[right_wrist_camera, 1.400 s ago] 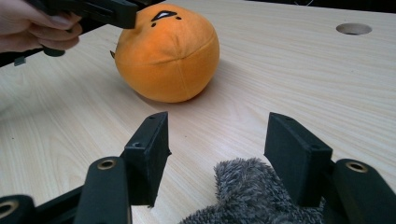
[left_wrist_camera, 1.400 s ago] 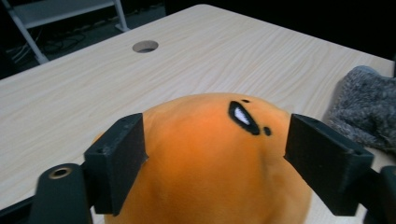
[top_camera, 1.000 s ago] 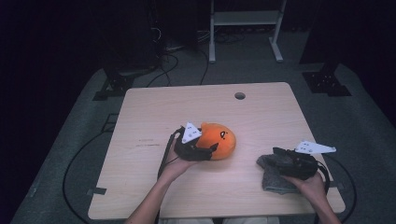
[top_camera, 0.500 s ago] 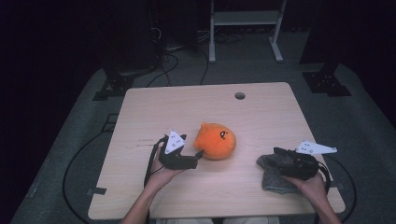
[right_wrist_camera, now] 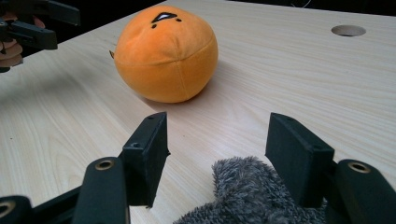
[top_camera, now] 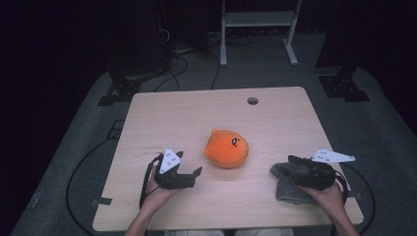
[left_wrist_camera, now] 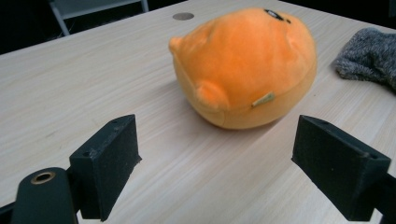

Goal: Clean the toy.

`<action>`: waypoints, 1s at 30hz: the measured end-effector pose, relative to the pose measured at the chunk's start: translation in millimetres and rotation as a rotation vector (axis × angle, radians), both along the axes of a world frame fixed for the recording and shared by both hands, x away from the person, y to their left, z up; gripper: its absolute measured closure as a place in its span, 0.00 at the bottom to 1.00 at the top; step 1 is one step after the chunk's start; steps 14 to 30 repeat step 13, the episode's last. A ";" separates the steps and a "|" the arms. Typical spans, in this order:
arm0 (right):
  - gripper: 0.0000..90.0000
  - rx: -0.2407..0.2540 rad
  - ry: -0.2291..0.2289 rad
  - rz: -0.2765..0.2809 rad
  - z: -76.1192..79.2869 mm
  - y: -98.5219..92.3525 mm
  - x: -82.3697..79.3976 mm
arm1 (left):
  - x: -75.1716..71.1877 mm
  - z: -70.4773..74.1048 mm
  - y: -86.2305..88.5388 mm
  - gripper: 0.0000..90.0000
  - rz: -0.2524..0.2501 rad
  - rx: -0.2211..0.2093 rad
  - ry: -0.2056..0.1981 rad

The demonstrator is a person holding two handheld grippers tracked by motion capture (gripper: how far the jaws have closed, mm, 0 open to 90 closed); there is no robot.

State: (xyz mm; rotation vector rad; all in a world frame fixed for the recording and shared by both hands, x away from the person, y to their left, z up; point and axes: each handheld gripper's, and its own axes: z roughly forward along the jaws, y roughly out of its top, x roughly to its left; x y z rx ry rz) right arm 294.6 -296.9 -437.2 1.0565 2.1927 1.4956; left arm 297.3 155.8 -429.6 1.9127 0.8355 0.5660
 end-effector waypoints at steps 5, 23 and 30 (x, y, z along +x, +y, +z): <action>0.42 -0.002 0.004 0.004 0.0 1.3 -1.2 | -6.2 -5.2 8.8 0.14 0.017 -0.002 0.009; 0.42 0.010 0.009 0.004 -1.1 0.1 -0.4 | -15.5 -13.5 18.6 0.12 0.044 -0.013 0.009; 0.42 0.010 0.009 0.004 -1.1 0.1 -0.4 | -15.5 -13.5 18.6 0.12 0.044 -0.013 0.009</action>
